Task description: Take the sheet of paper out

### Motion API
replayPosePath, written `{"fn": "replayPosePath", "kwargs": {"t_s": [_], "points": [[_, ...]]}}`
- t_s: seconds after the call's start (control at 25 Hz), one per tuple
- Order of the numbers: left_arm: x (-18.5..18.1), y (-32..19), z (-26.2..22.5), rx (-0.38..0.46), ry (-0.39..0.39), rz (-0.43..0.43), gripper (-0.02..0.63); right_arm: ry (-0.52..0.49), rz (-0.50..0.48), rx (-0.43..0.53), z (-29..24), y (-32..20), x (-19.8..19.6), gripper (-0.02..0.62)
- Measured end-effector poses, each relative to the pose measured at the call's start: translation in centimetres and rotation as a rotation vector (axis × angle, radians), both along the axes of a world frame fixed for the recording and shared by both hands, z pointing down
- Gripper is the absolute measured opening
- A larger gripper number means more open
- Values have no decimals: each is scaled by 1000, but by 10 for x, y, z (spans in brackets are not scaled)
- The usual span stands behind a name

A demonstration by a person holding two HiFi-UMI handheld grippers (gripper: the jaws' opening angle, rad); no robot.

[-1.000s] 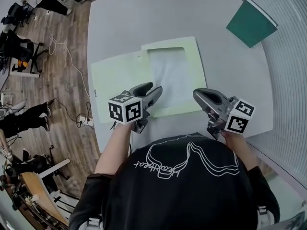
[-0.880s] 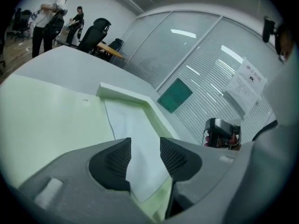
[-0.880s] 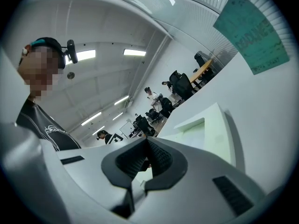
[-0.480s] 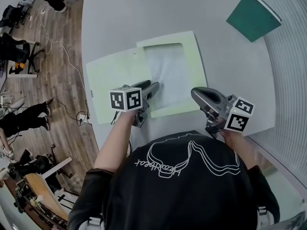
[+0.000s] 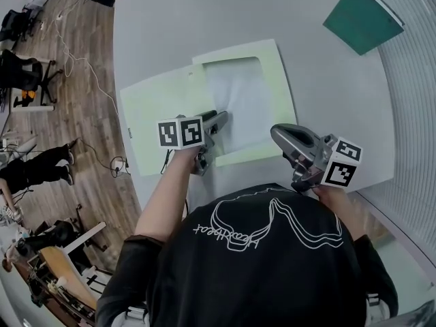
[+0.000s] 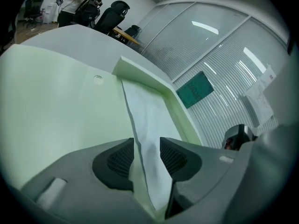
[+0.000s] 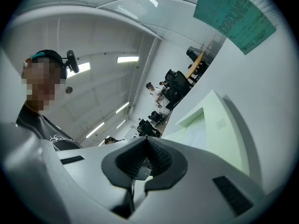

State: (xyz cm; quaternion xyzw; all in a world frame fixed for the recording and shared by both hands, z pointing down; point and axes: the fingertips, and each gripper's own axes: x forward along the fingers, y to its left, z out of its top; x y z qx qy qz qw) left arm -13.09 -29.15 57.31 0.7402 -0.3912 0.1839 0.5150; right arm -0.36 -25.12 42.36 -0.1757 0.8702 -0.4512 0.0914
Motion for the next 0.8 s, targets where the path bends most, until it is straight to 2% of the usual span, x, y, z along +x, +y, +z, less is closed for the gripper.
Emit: {"fn": "replayPosePath", "kwargs": {"t_s": [0.32,0.44,0.8], "points": [[3,0,1,-11,-41,14,179,-3,-4,-4,3,3,-1,9],[5,0,-1,-21,-32,21,174,-3,-5,-4,4,2,-2,9],[1,1,11,-76,-26,-25,49,-7,-10,-14,9,3,2,9]]}}
